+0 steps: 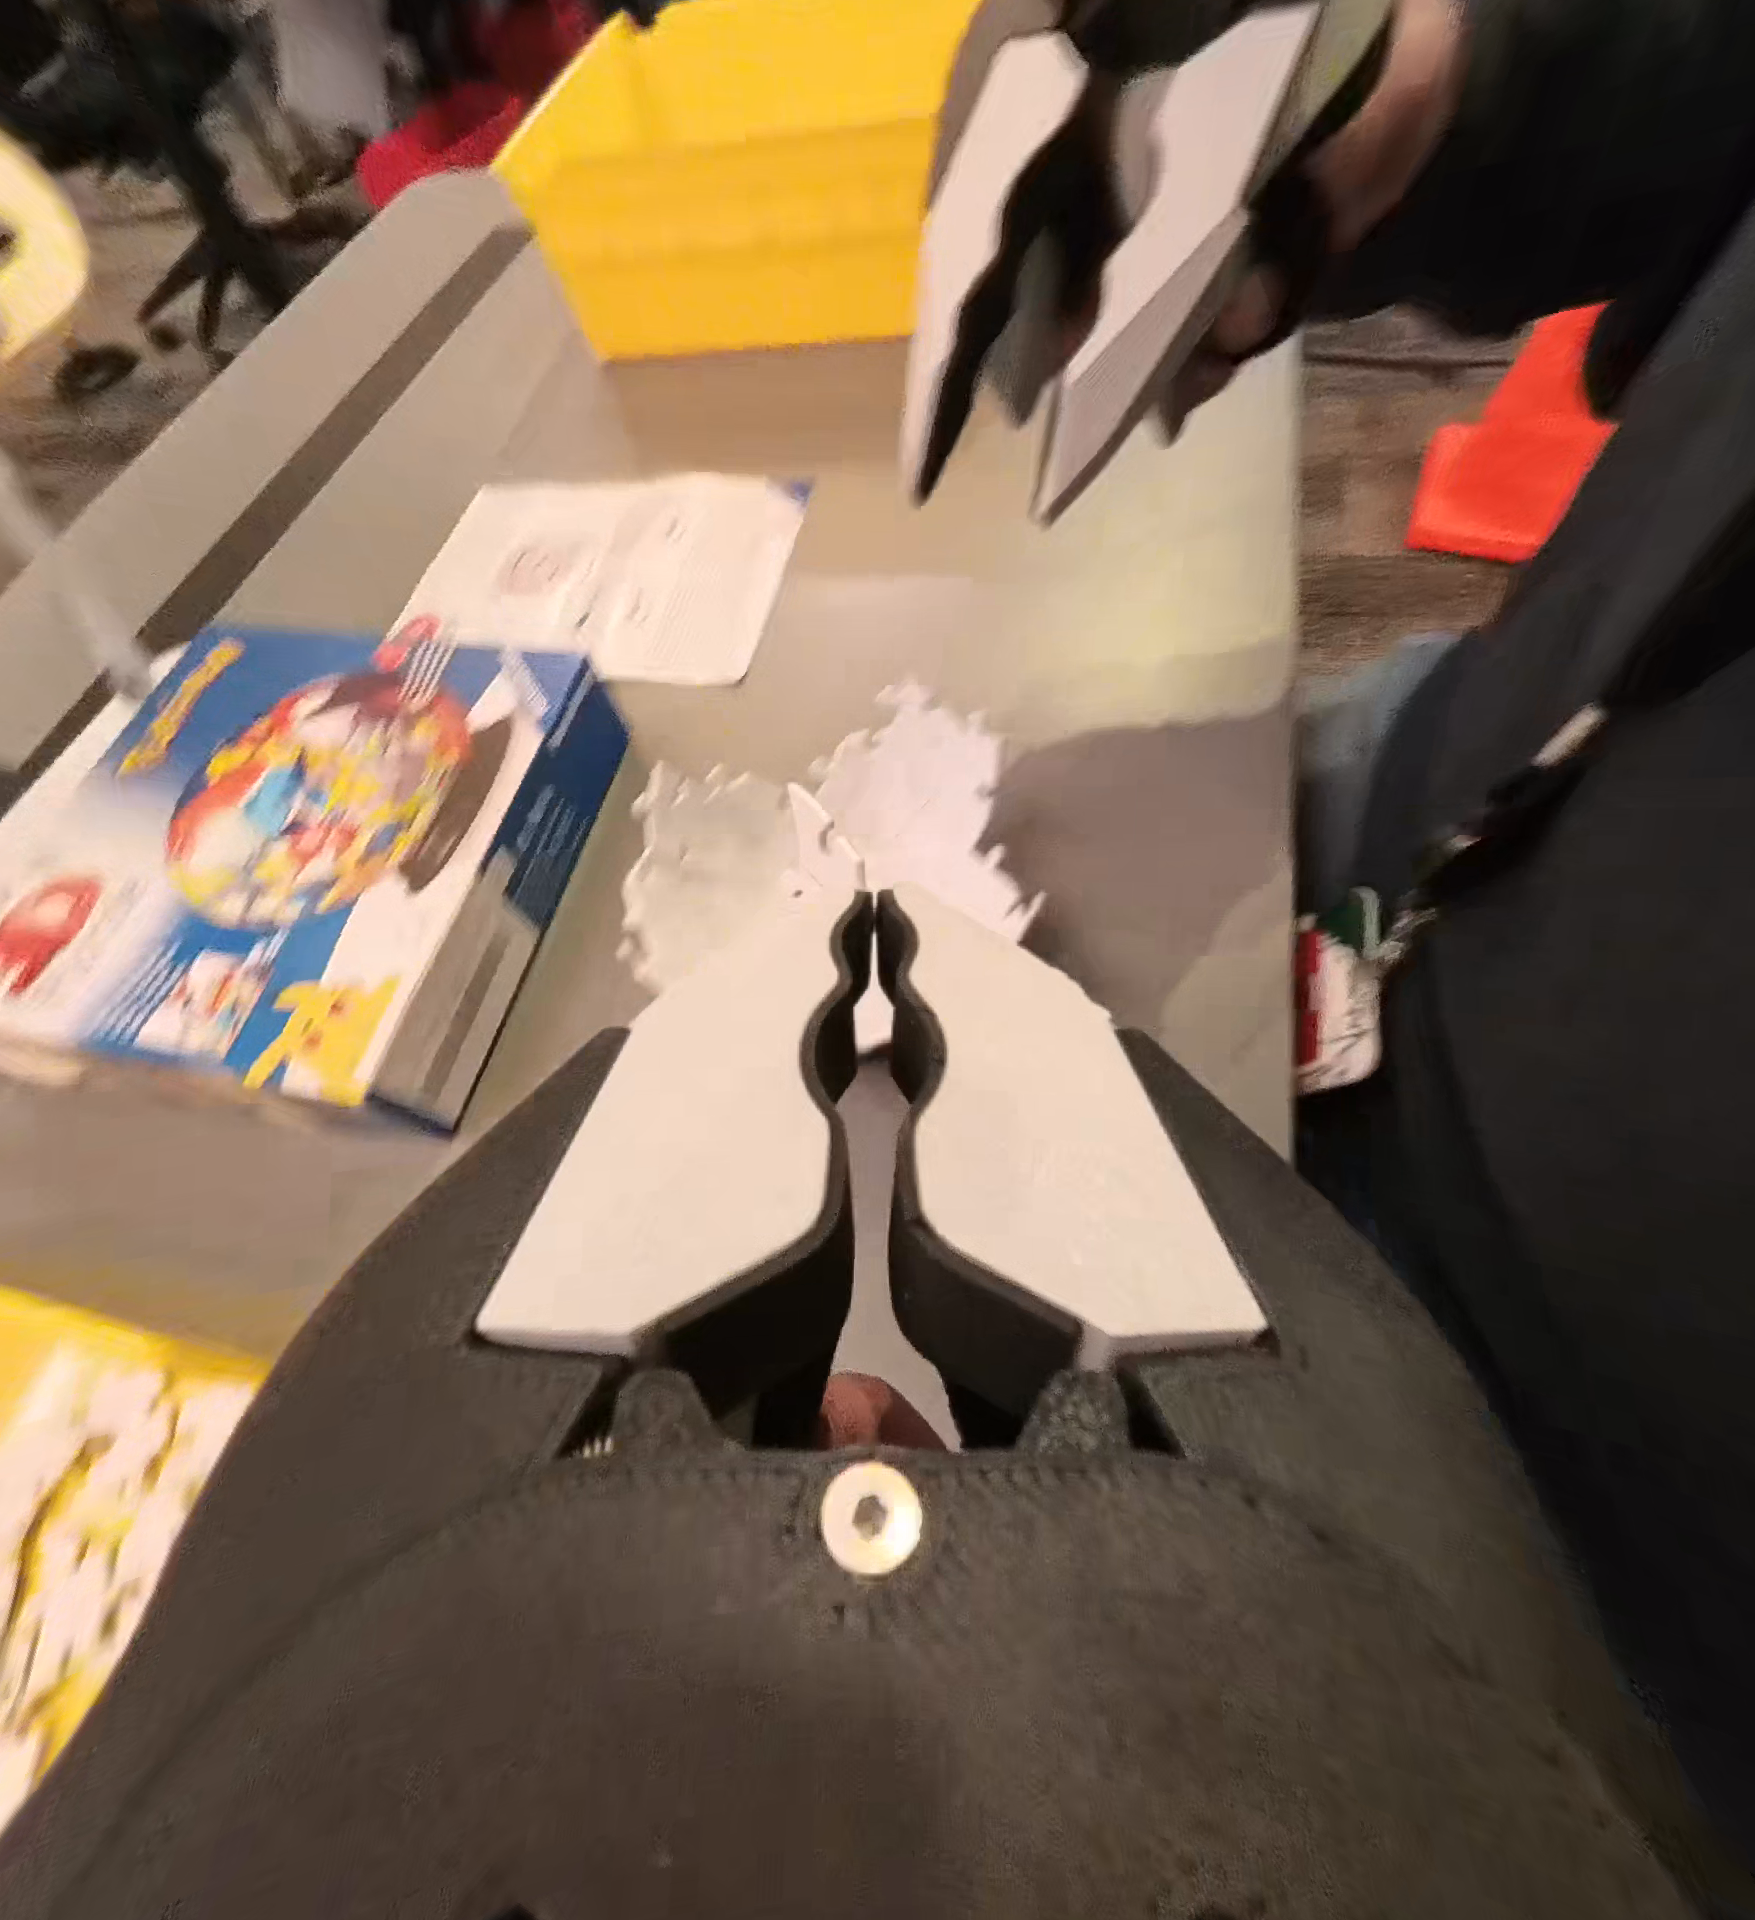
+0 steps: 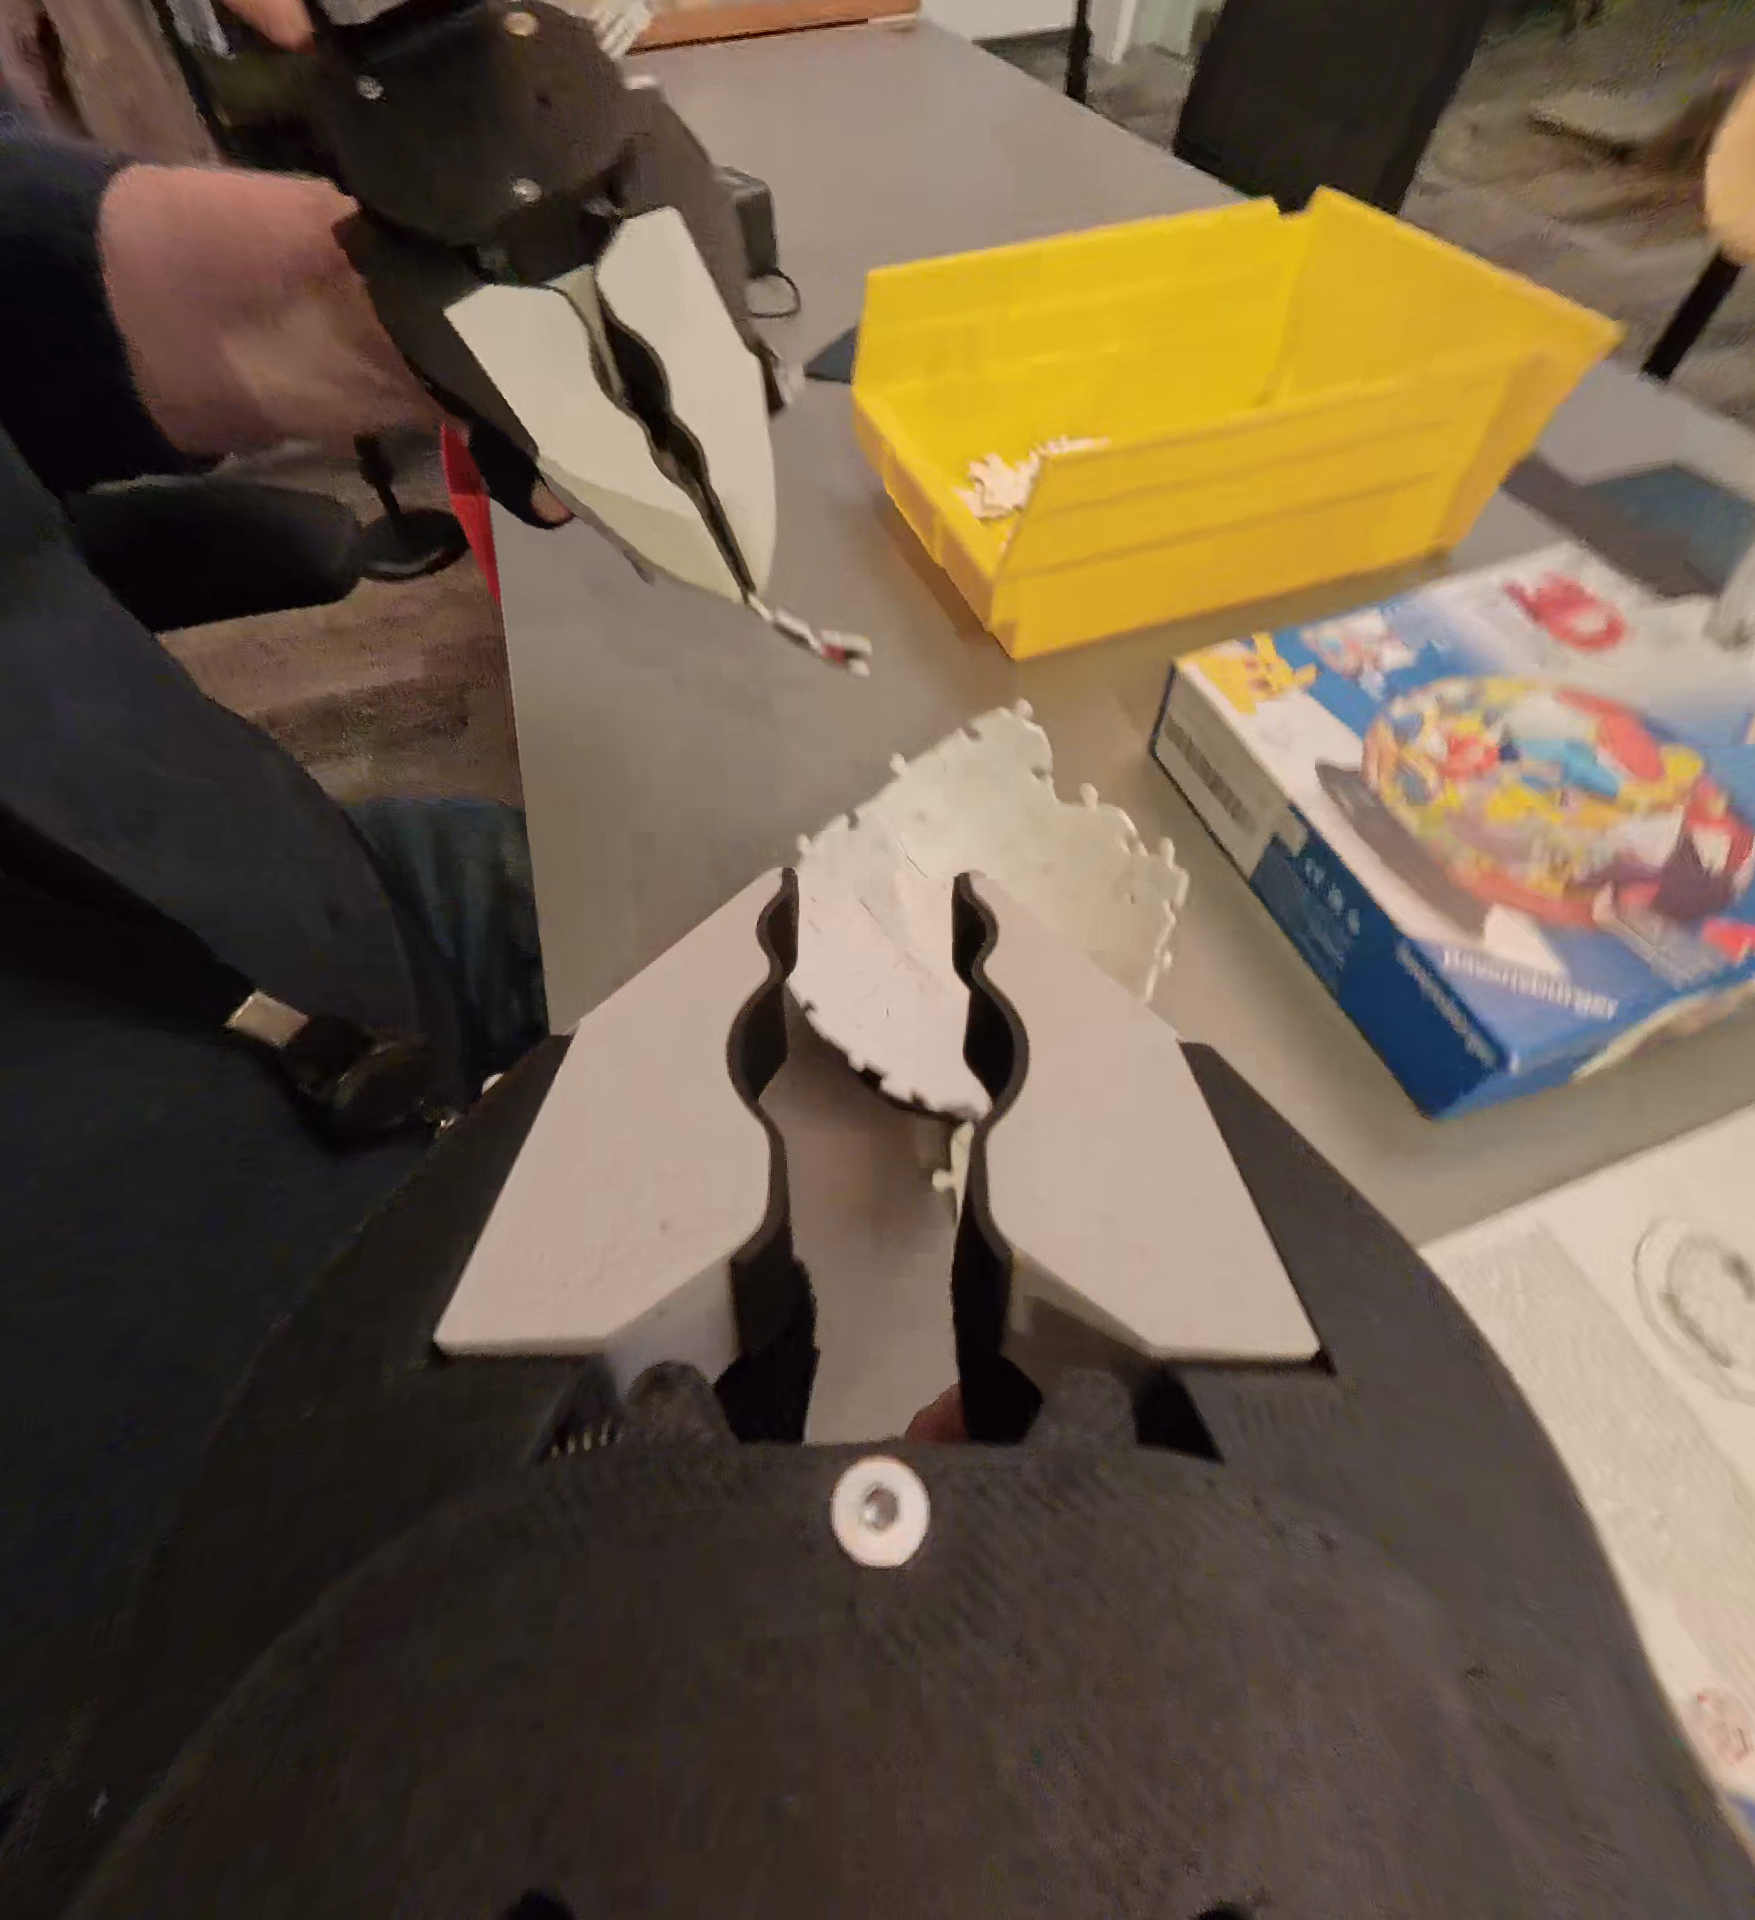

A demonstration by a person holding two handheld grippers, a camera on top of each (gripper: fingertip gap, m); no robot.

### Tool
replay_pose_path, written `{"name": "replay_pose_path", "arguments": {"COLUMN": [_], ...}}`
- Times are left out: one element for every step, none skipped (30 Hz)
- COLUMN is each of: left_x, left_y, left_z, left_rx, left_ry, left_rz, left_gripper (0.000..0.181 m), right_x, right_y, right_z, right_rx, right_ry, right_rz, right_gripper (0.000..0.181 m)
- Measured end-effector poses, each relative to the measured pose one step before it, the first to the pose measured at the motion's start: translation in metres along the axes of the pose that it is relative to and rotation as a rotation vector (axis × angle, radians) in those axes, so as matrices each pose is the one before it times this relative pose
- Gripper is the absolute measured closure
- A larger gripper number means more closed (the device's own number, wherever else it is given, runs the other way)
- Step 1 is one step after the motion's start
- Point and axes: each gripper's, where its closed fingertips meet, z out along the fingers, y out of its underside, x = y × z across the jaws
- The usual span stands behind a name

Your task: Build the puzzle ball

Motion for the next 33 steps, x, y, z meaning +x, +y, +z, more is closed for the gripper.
{"name": "replay_pose_path", "arguments": {"left_x": [0.00807, 0.00655, 0.00482, 0.00441, 0.00375, 0.00349, 0.00282, 0.00114, 0.00023, -0.00013, -0.00067, -0.00026, -0.00076, -0.00025, -0.00035, -0.00054, 0.00015, -0.00038, -0.00091, -0.00077, -0.00091, -0.00113, -0.00115, -0.00056, -0.00029, -0.00103, -0.00118, -0.00163, -0.00214, -0.00165, -0.00127, -0.00229, -0.00233], "left_y": [-0.00841, -0.00639, -0.00432, -0.00354, -0.00386, -0.00398, -0.00395, -0.00468, -0.00466, -0.00306, -0.00293, -0.00327, -0.00201, -0.00030, 0.00005, 0.00086, 0.00117, 0.00119, 0.00167, 0.00176, 0.00181, 0.00134, 0.00051, -0.00007, -0.00094, -0.00095, 0.00014, 0.00072, 0.00041, -0.00071, -0.00057, 0.00033, 0.00013], "left_z": [0.00399, 0.00446, 0.00442, 0.00397, 0.00313, 0.00237, 0.00199, 0.00144, 0.00101, 0.00057, 0.00005, -0.00040, -0.00013, 0.00030, 0.00045, 0.00076, 0.00087, 0.00093, 0.00088, 0.00109, 0.00141, 0.00171, 0.00186, 0.00198, 0.00244, 0.00287, 0.00318, 0.00340, 0.00390, 0.00413, 0.00435, 0.00386, 0.00231], "left_rx": [0.0188, 0.0168, 0.0115, 0.0089, 0.0080, 0.0074, 0.0087, 0.0159, 0.0170, 0.0113, 0.0168, 0.0250, 0.0180, 0.0089, 0.0090, 0.0074, 0.0035, 0.0008, 0.0005, 0.0035, 0.0039, 0.0021, 0.0004, 0.0016, 0.0063, 0.0044, -0.0037, -0.0093, -0.0094, -0.0057, -0.0073, -0.0130, -0.0068], "left_ry": [0.0388, 0.0388, 0.0368, 0.0360, 0.0303, 0.0314, 0.0344, 0.0235, 0.0133, 0.0114, 0.0094, 0.0110, 0.0063, 0.0046, 0.0047, 0.0045, 0.0060, -0.0003, -0.0025, 0.0031, 0.0027, -0.0020, -0.0030, 0.0002, 0.0013, -0.0012, -0.0017, -0.0068, -0.0129, -0.0097, -0.0105, -0.0183, -0.0173], "left_rz": [0.0287, 0.0212, 0.0119, 0.0126, 0.0178, 0.0137, 0.0001, 0.0001, 0.0057, 0.0019, -0.0077, -0.0152, -0.0142, -0.0070, -0.0071, -0.0099, -0.0060, 0.0015, 0.0016, -0.0072, -0.0086, -0.0020, 0.0006, 0.0015, 0.0011, -0.0026, 0.0007, 0.0104, 0.0111, 0.0039, 0.0045, 0.0082, 0.0053], "left_gripper": [0.180, 0.180, 0.180, 0.180, 0.180, 0.180, 0.180, 0.180, 0.180, 0.180, 0.180, 0.180, 0.180, 0.180, 0.180, 0.180, 0.180, 0.180, 0.180, 0.180, 0.180, 0.180, 0.180, 0.180, 0.180, 0.180, 0.180, 0.180, 0.179, 0.179, 0.179, 0.178, 0.172], "right_x": [-0.00615, -0.00526, -0.00440, -0.00379, -0.00260, -0.00170, -0.00151, -0.00049, -0.00062, -0.00145, -0.00135, -0.00185, -0.00228, -0.00160, -0.00088, -0.00074, -0.00106, -0.00029, 0.00042, 0.00013, -0.00102, -0.00024, 0.00037, -0.00027, 0.00007, 0.00077, 0.00079, 0.00112, 0.00201, 0.00147, 0.00088, 0.00219, 0.00183], "right_y": [-0.00673, -0.00568, -0.00410, -0.00400, -0.00409, -0.00235, -0.00031, 0.00001, 0.00080, 0.00116, -0.00002, -0.00051, -0.00020, 0.00026, 0.00063, 0.00121, 0.00132, 0.00161, 0.00165, 0.00202, 0.00220, 0.00220, 0.00196, 0.00151, 0.00170, 0.00242, 0.00314, 0.00352, 0.00377, 0.00374, 0.00430, 0.00478, 0.00553], "right_z": [0.00399, 0.00407, 0.00400, 0.00341, 0.00255, 0.00260, 0.00251, 0.00196, 0.00129, 0.00092, 0.00011, -0.00038, -0.00027, -0.00029, -0.00029, -0.00031, 0.00005, 0.00006, -0.00060, -0.00041, 0.00007, -0.00039, -0.00138, -0.00170, -0.00162, -0.00165, -0.00186, -0.00213, -0.00253, -0.00253, -0.00247, -0.00248, -0.00229], "right_rx": [-0.0017, -0.0097, -0.0180, -0.0142, -0.0067, -0.0110, -0.0173, -0.0148, -0.0156, -0.0162, -0.0071, -0.0011, -0.0031, -0.0028, -0.0005, -0.0008, -0.0011, -0.0037, -0.0028, -0.0049, -0.0063, -0.0036, -0.0021, -0.0010, -0.0025, -0.0074, -0.0128, -0.0138, -0.0127, -0.0106, -0.0121, -0.0128, -0.0148], "right_ry": [0.0043, 0.0063, 0.0061, 0.0054, 0.0066, 0.0035, 0.0009, 0.0084, 0.0067, -0.0014, -0.0007, -0.0031, -0.0063, 0.0002, 0.0040, 0.0032, 0.0003, 0.0048, 0.0092, 0.0017, -0.0065, 0.0041, 0.0068, -0.0017, 0.0025, 0.0114, 0.0093, 0.0073, 0.0130, 0.0102, 0.0072, 0.0167, 0.0125], "right_rz": [-0.0557, -0.0628, -0.0661, -0.0676, -0.0596, -0.0450, -0.0411, -0.0445, -0.0391, -0.0253, -0.0178, -0.0109, -0.0028, -0.0042, -0.0028, 0.0033, 0.0067, 0.0063, -0.0031, 0.0032, 0.0092, -0.0025, 0.0008, 0.0121, 0.0054, -0.0068, -0.0057, -0.0030, -0.0068, -0.0057, -0.0027, -0.0064, -0.0045], "right_gripper": [0.153, 0.153, 0.153, 0.154, 0.156, 0.157, 0.160, 0.165, 0.171, 0.176, 0.178, 0.179, 0.180, 0.180, 0.180, 0.180, 0.180, 0.180, 0.180, 0.180, 0.180, 0.180, 0.180, 0.180, 0.181, 0.181, 0.181, 0.181, 0.181, 0.181, 0.181, 0.181, 0.181]}}
